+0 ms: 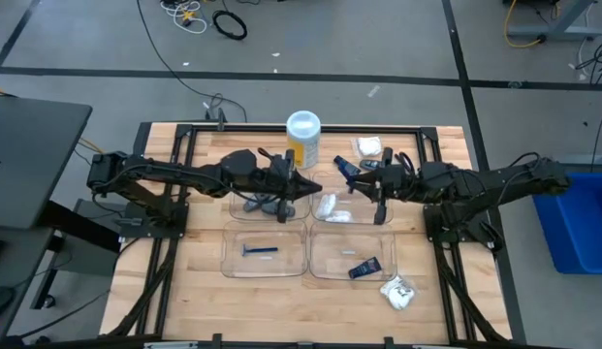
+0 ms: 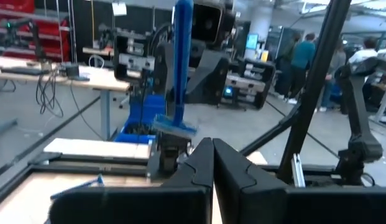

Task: Pick & Place Travel size toiletries
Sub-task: Put the bottom blue shaver into the bottom left transparent bin

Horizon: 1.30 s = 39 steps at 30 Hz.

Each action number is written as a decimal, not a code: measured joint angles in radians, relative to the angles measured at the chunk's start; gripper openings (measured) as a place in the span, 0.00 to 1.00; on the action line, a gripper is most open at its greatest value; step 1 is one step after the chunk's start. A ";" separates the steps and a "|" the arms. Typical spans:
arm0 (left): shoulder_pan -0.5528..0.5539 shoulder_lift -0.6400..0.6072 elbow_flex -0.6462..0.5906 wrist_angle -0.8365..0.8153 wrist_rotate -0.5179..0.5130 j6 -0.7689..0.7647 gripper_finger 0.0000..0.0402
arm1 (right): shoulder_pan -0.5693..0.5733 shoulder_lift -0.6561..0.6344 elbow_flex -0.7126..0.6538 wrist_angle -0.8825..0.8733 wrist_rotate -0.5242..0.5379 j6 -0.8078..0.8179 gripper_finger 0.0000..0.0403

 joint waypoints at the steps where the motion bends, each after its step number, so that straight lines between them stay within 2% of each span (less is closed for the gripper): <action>1: 0.000 0.000 0.000 0.011 0.000 0.000 0.01 | -0.003 0.001 0.000 0.003 -0.008 0.000 0.10; 12: 0.000 0.000 0.000 0.072 -0.041 -0.040 0.14 | -0.008 0.082 0.000 0.038 -0.047 0.012 0.10; 24: 0.000 0.001 0.000 0.073 -0.086 -0.053 0.46 | -0.008 0.105 0.000 0.125 -0.045 0.000 0.10; 28: 0.000 0.001 0.000 0.073 -0.088 -0.060 0.54 | -0.009 0.120 0.000 0.134 -0.045 0.001 0.10; 32: 0.000 0.001 0.000 0.074 -0.088 -0.065 0.56 | -0.011 0.171 0.000 0.201 -0.045 0.000 0.10; 39: 0.000 0.001 0.000 0.076 -0.084 -0.071 0.54 | -0.030 0.266 0.000 0.294 -0.045 0.001 0.11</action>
